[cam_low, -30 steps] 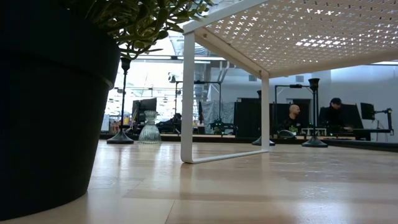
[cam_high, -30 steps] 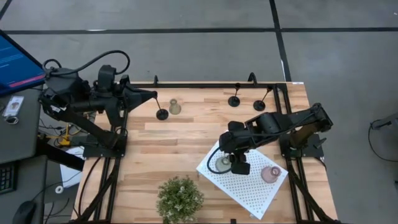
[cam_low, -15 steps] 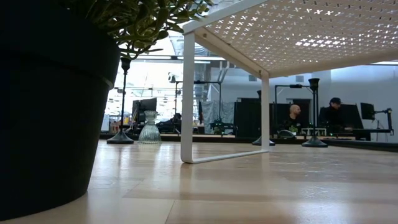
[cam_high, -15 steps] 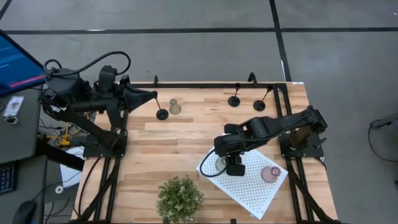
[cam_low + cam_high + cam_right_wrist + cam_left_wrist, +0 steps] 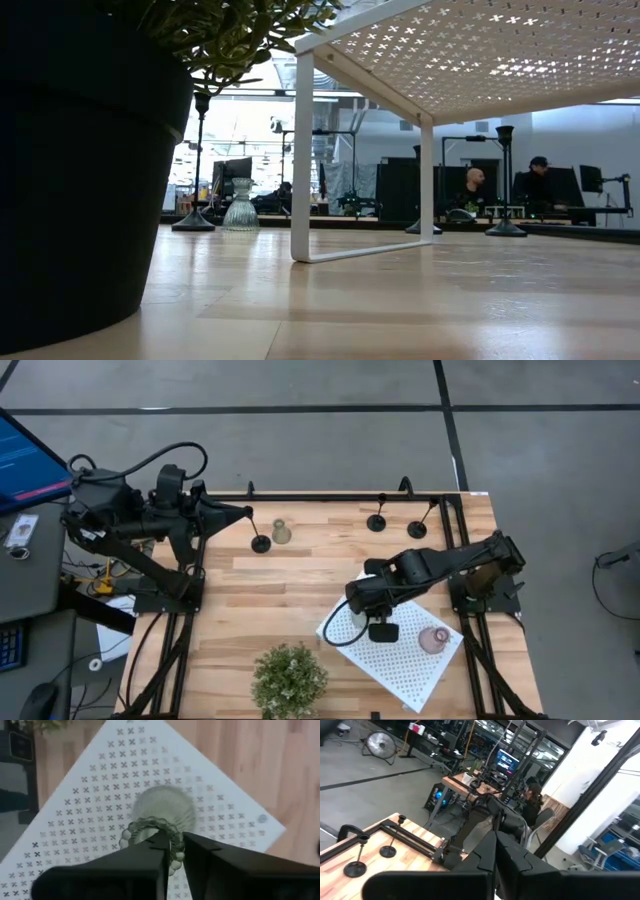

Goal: Pick & Place candle stick holders
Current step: Put the bottom green glass candle holder on the shelf aligned with the pink glass candle holder

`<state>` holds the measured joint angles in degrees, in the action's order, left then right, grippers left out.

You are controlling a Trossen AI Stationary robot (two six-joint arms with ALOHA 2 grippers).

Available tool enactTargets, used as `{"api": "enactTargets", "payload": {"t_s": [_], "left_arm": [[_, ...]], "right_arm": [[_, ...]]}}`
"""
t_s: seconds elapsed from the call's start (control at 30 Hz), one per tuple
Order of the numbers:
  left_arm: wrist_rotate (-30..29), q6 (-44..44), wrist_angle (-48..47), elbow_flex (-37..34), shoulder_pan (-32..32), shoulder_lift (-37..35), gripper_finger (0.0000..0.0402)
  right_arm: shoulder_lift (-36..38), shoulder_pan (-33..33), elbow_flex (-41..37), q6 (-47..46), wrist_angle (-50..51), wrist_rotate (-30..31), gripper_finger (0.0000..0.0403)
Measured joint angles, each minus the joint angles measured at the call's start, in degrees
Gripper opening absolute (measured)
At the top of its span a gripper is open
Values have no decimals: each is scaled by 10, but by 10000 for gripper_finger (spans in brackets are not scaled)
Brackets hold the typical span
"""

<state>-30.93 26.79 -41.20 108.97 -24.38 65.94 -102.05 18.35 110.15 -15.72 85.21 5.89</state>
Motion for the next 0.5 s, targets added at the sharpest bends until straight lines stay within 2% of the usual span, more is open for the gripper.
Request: {"api": "enactTargets", "payload": {"t_s": [0.13, 0.33, 0.5], "left_arm": [[11, 0, 0, 0, 0, -5, 7], [12, -14, -3, 0, 0, -10, 7], [12, -15, -3, 0, 0, -13, 7]], "right_arm": [[21, -1, -3, -39, 51, 23, 26], [78, 4, -8, -103, 50, 34, 15], [119, 16, -67, -158, 48, 30, 15]]}}
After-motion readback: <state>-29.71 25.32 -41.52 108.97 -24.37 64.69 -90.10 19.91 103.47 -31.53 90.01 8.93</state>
